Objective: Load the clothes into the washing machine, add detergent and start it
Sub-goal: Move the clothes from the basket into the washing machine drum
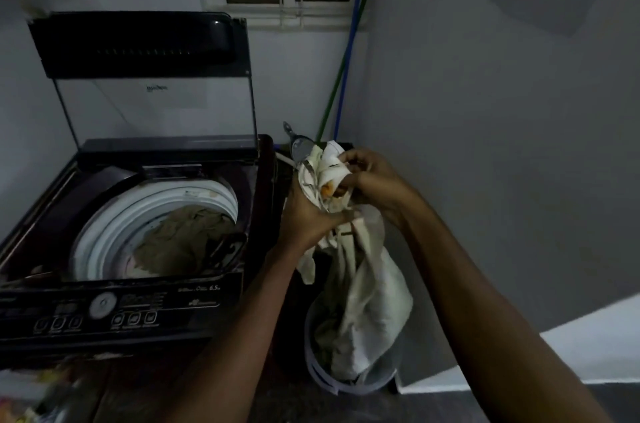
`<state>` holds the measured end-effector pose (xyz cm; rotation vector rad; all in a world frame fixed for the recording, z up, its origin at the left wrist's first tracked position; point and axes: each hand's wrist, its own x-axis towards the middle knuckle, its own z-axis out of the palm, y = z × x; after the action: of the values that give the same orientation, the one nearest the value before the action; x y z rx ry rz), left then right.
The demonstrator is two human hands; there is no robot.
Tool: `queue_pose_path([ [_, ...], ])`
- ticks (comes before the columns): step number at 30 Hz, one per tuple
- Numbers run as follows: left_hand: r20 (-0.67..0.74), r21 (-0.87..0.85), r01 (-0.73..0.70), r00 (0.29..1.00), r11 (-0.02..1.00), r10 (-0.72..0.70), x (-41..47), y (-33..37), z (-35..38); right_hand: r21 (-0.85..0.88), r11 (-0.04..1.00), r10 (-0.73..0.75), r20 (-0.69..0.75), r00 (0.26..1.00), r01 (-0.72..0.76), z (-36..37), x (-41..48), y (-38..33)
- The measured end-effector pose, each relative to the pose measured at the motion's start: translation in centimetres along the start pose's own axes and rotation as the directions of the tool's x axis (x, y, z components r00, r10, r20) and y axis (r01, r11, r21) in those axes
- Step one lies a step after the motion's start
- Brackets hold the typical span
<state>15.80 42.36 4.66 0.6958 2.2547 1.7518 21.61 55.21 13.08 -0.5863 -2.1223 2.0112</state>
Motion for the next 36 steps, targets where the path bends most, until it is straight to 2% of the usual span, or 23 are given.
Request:
queue_pose_path([
  [2, -0.21, 0.091, 0.029, 0.978, 0.995, -0.009, 0.0, 0.5, 0.1, 0.067, 0.998, -0.004, 0.144, 0.99, -0.006, 0.2, -0.3, 0.2],
  [3, -0.282, 0.139, 0.034, 0.959, 0.99, 0.007, 0.0, 0.9, 0.0, 0.094, 0.995, -0.039, 0.168, 0.985, 0.023, 0.0, -0.6, 0.5],
  [4, -0.327, 0.175, 0.034, 0.945, 0.984, 0.026, 0.2, 1.2, -0.1, 0.098, 0.992, -0.091, 0.149, 0.985, 0.077, -0.4, -1.0, 1.0],
  [6, -0.382, 0.196, 0.041, 0.923, 0.98, 0.038, 0.8, 2.0, -0.6, 0.034, 0.981, -0.192, -0.011, 0.981, 0.192, -1.6, -2.1, 2.9],
  [8, -0.422, 0.182, 0.064, 0.907, 0.981, 0.02, 1.4, 3.2, -1.2, -0.05, 0.98, -0.201, -0.218, 0.955, 0.195, -2.6, -3.2, 6.1],
  [9, -0.436, 0.179, 0.065, 0.9, 0.982, 0.02, 1.6, 3.9, -1.3, -0.065, 0.984, -0.175, -0.259, 0.95, 0.164, -2.8, -3.8, 8.1],
  [12, -0.451, 0.154, 0.035, 0.892, 0.987, 0.038, 2.3, 6.5, -1.4, -0.147, 0.984, -0.122, -0.178, 0.976, 0.097, -1.4, -5.1, 13.1],
  [14, -0.448, 0.084, 0.024, 0.894, 0.996, 0.016, 2.6, 8.3, -1.2, -0.251, 0.96, -0.162, -0.138, 0.977, 0.123, -0.1, -4.2, 15.9],
  [16, -0.436, -0.032, 0.019, 0.899, 0.999, -0.031, 2.7, 9.6, -1.1, -0.263, 0.955, -0.18, -0.151, 0.972, 0.136, 0.9, -2.8, 17.8],
  [18, -0.44, -0.083, 0.019, 0.896, 0.996, -0.054, 2.6, 10.0, -1.4, -0.257, 0.965, -0.107, -0.207, 0.973, 0.052, 1.4, -1.5, 18.1],
  [21, -0.478, -0.045, 0.026, 0.877, 0.999, -0.045, 2.4, 9.1, -2.9, -0.295, 0.955, -0.115, -0.307, 0.945, 0.02, -0.1, -0.6, 17.6],
  [24, -0.519, 0.19, 0.057, 0.853, 0.98, 0.051, 2.2, 6.8, -5.3, -0.102, 0.995, -0.051, -0.52, 0.853, -0.002, -3.4, -1.1, 15.2],
  [27, -0.462, 0.407, 0.12, 0.882, 0.905, 0.091, 1.2, 3.9, -5.6, -0.006, 0.999, -0.038, -0.602, 0.798, 0.043, -6.0, -1.7, 12.1],
  [30, -0.377, 0.395, 0.121, 0.925, 0.911, 0.04, 0.1, 1.6, -3.8, 0.072, 0.989, -0.061, -0.596, 0.801, 0.129, -5.6, -0.9, 8.1],
  [32, -0.232, 0.309, 0.092, 0.973, 0.947, -0.019, -0.2, 0.8, -2.2, 0.182, 0.979, 0.018, -0.529, 0.848, 0.093, -3.8, 0.2, 5.7],
  [33, -0.105, 0.198, 0.038, 0.994, 0.979, -0.018, -0.4, 0.8, -1.5, 0.183, 0.983, 0.06, -0.481, 0.874, 0.033, -2.8, 0.8, 4.9],
  [35, 0.169, -0.062, -0.063, 0.983, 0.996, 0.073, -0.6, 0.5, -0.9, 0.004, 0.999, 0.05, -0.377, 0.925, -0.053, -1.2, 1.6, 3.7],
  [36, 0.275, -0.116, -0.087, 0.954, 0.989, 0.116, -0.5, 0.1, -0.9, -0.064, 0.996, 0.041, -0.343, 0.938, -0.067, -0.8, 1.8, 3.3],
])
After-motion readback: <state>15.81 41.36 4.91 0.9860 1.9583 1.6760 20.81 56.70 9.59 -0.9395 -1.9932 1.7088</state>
